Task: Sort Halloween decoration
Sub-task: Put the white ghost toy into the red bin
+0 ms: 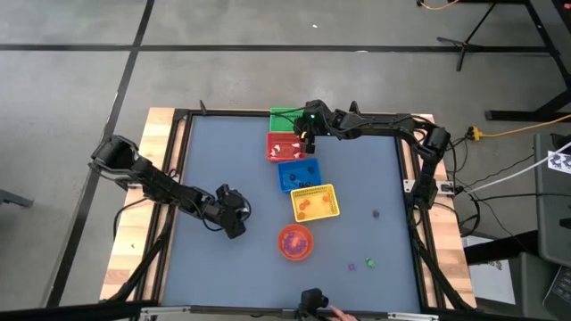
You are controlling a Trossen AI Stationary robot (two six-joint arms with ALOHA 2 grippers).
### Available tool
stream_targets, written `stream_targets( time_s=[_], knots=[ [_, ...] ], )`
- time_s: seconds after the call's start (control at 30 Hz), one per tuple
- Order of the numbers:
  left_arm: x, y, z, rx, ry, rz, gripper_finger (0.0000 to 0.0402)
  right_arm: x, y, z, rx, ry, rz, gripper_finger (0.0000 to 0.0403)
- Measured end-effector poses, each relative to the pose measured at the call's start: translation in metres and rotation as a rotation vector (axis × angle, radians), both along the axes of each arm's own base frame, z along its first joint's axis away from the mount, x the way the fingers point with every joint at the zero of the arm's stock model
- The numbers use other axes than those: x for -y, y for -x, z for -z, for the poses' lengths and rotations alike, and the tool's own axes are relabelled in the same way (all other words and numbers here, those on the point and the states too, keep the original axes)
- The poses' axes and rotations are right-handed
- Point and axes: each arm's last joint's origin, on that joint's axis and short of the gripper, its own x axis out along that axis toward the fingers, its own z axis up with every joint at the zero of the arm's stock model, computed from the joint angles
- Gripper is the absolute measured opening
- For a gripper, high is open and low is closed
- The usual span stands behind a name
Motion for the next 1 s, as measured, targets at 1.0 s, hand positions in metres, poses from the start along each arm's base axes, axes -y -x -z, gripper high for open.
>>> stream_targets(
  time_s=[1.0],
  knots=[
    [-0.005,-0.021,-0.014,0.206,0.102,0.026,0.0094,0.000,0.000,0.000,0.001,0.001,0.000,0.0182]
  ],
)
